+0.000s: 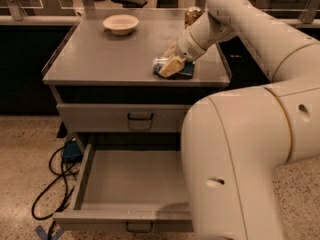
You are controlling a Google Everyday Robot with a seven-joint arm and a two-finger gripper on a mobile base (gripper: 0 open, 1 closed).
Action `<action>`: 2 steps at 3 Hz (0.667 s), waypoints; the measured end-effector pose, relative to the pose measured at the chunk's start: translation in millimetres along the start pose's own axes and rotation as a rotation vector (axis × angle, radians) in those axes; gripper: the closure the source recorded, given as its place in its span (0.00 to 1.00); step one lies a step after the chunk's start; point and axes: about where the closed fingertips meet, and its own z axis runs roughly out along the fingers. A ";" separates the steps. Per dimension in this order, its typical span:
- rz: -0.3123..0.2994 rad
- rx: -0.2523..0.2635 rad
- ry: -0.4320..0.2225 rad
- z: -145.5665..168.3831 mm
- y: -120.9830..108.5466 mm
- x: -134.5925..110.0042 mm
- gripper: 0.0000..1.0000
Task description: Pick redbull can from middle drawer and place on counter
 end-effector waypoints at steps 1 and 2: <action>0.000 0.000 0.000 -2.5 -0.5 -2.1 0.81; 0.000 0.000 0.000 -2.5 -0.5 -2.1 0.57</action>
Offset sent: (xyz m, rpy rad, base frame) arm 0.0000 0.0000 0.0031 0.0000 0.0000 0.0000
